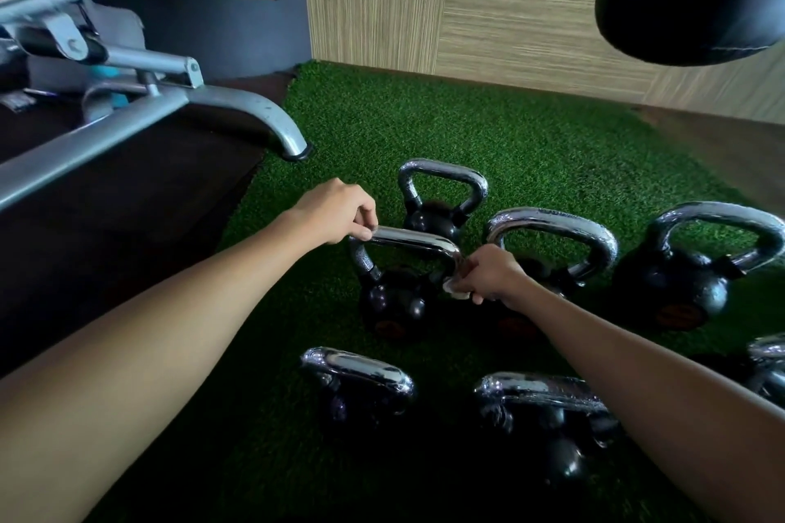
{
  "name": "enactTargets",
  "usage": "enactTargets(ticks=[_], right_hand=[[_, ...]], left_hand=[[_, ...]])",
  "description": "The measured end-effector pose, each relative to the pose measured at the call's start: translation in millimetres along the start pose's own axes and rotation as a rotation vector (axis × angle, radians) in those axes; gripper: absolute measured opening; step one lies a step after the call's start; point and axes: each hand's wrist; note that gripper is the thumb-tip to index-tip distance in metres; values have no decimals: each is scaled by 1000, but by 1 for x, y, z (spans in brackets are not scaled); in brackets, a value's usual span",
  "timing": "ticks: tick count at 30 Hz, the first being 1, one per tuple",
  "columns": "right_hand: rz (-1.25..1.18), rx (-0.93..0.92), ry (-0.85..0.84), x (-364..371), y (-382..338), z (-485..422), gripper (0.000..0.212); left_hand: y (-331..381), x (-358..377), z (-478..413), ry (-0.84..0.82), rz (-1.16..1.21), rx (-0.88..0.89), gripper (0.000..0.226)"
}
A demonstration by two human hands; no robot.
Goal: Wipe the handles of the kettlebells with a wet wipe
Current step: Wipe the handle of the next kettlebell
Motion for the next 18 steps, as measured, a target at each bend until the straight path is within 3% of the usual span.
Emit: enactTargets(ticks=[4,6,7,9,12,18], right_hand=[[24,23,221,-20,-13,21,8],[-102,-71,324,-30,-26,32,8],[-214,-145,337,-35,-35,38,12],[-397,-264,341,-44,-57,49,17],[-398,-388,403,-49,-84,51,19],[-449,-490,397,-40,-117,37,21]], left_hand=[[6,-4,5,8,53,-138,15],[15,-5,6,83,183,-205,14],[20,-6,6,84,349,-247,20],[30,-11,10,-89,760,-365,39],[26,-11,11,-296,1127,-380,65],[10,-10,11,-202,1382,-398,22]])
Point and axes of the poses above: each hand's wrist, its own z-axis away from the middle knuckle, its own x-axis out of the palm, y = z × x, and after that the axes turned 1 degree about z, right-handed
